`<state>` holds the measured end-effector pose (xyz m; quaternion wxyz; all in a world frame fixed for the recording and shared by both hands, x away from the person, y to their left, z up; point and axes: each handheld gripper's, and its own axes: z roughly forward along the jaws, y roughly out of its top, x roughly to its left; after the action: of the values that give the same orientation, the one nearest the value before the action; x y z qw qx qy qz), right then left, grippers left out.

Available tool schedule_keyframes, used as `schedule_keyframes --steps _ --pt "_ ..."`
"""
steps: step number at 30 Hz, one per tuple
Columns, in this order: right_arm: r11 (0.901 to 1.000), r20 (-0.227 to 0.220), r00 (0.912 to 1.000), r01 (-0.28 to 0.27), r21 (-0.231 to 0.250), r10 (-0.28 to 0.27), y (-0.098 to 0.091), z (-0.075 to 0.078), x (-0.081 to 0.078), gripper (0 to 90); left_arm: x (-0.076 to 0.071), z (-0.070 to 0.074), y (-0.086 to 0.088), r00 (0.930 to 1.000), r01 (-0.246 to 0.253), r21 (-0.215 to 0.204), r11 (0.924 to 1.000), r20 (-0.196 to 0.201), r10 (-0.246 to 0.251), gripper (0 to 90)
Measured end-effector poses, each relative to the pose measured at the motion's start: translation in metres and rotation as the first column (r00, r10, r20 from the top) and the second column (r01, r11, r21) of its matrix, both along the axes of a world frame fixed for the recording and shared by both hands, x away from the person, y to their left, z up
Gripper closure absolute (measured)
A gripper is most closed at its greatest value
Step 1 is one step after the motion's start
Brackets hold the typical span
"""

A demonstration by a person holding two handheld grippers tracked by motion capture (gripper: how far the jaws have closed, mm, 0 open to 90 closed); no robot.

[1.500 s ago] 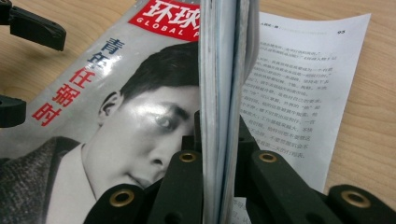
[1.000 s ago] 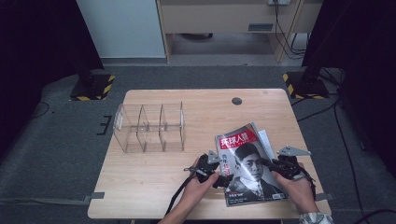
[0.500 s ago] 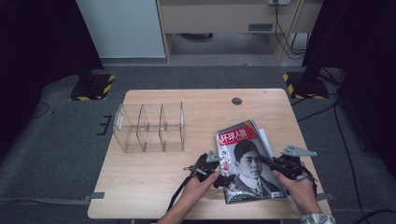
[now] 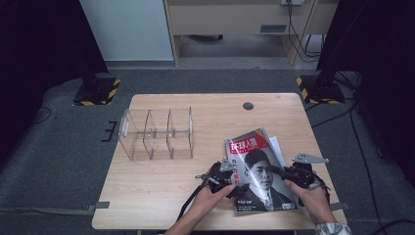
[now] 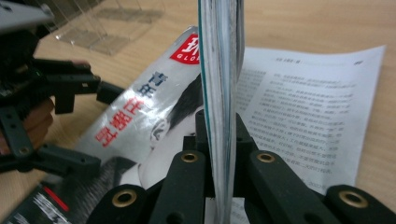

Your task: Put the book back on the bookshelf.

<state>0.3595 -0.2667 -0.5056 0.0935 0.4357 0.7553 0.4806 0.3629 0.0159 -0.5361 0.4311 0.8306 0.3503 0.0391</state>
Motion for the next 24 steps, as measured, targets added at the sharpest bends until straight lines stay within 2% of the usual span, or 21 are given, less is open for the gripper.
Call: schedule_keyframes --steps 1,3,8,11,13,14,15,16,17,18,19,20,24 --pt "1.0000 0.000 1.0000 0.000 0.000 0.000 0.000 0.000 0.000 87.6 0.000 0.000 0.000 1.0000 -0.001 0.000 1.0000 0.001 0.001 5.4" --pt "0.9997 -0.038 0.9992 -0.012 -0.021 0.012 0.004 -0.005 0.000 87.5 0.001 0.000 0.001 1.0000 -0.006 -0.002 1.0000 0.001 0.006 5.8" --pt "0.9996 -0.054 0.9983 -0.024 -0.016 0.023 0.008 -0.008 -0.001 87.3 0.000 0.000 0.002 0.9999 0.005 0.015 0.9999 0.011 -0.005 5.7" --pt "0.9991 -0.062 0.9976 -0.032 -0.029 0.030 0.008 -0.010 -0.001 83.6 0.000 0.000 0.003 0.9999 0.005 0.013 0.9999 0.013 -0.005 8.0" --pt "0.9949 -0.048 0.9986 -0.028 -0.097 0.023 0.010 -0.014 0.000 71.2 0.000 0.000 0.003 0.9998 0.006 0.020 0.9998 0.019 -0.007 8.9" --pt "0.9949 -0.048 0.9986 -0.028 -0.097 0.023 0.010 -0.014 0.000 71.2 0.000 0.000 0.003 0.9998 0.006 0.023 0.9997 0.020 -0.006 8.9" --pt "0.9919 -0.043 0.9988 -0.027 -0.124 0.022 0.011 -0.015 0.000 65.1 0.000 0.000 0.002 0.9997 0.004 0.026 0.9997 0.022 -0.005 8.9" --pt "0.9832 -0.046 0.9989 -0.010 -0.182 0.002 0.014 -0.017 0.000 52.2 0.000 0.000 0.002 0.9997 0.003 0.028 0.9996 0.024 -0.004 8.9" --pt "0.9832 -0.046 0.9989 -0.010 -0.182 0.002 0.014 -0.017 0.000 52.2 0.000 0.000 0.002 0.9997 0.002 0.029 0.9996 0.025 -0.003 8.9" --pt "0.9788 -0.047 0.9989 -0.008 -0.205 -0.002 0.014 -0.018 0.001 45.9 0.000 0.000 0.002 0.9997 0.002 0.031 0.9995 0.026 -0.003 9.0" --pt "0.9730 -0.040 0.9989 0.013 -0.231 -0.023 0.013 -0.020 0.002 34.1 0.000 0.000 0.002 0.9996 -0.003 0.033 0.9994 0.028 0.002 9.8" --pt "0.9730 -0.040 0.9989 0.013 -0.231 -0.023 0.013 -0.020 0.002 34.1 0.000 0.000 0.002 0.9996 -0.003 0.033 0.9994 0.028 0.002 10.8" --pt "0.9641 -0.028 0.9948 0.088 -0.250 -0.098 0.006 -0.021 0.004 24.6 0.001 0.001 0.003 0.9988 0.002 0.055 0.9985 0.049 -0.005 13.9"
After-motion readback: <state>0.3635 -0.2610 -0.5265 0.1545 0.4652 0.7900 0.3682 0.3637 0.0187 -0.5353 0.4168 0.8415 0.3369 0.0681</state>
